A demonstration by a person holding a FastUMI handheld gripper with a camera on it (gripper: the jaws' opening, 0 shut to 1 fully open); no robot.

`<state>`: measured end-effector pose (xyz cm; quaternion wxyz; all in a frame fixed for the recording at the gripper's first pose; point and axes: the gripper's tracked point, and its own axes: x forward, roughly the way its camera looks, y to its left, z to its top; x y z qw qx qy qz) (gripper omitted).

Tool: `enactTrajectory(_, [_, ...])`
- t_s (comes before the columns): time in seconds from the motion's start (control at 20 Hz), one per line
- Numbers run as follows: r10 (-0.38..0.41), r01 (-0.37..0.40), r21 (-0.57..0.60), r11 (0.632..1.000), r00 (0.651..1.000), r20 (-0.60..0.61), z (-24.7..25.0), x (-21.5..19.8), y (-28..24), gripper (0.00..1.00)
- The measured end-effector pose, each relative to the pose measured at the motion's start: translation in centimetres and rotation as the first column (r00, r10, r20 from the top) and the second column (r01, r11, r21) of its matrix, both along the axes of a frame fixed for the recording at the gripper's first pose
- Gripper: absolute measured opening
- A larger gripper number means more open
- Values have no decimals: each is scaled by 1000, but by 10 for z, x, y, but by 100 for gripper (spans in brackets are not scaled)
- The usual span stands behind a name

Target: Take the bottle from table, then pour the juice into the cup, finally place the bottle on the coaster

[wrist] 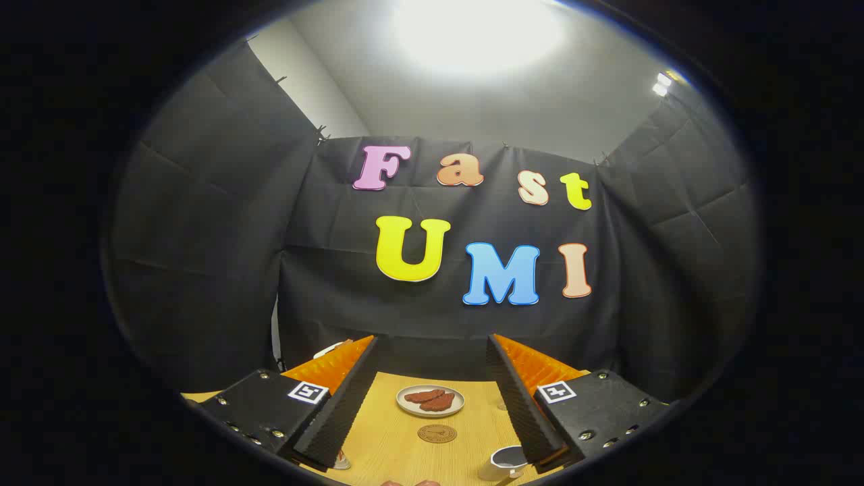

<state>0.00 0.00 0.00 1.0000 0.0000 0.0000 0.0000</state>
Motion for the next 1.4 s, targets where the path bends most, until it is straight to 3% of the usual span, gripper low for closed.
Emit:
enactTrajectory(1.1, [-22, 22, 14, 1000, 999, 31, 1, 0, -5, 97])
enactTrajectory(1.4, [-10, 8, 34, 999, 998, 59, -15, 0, 18, 97])
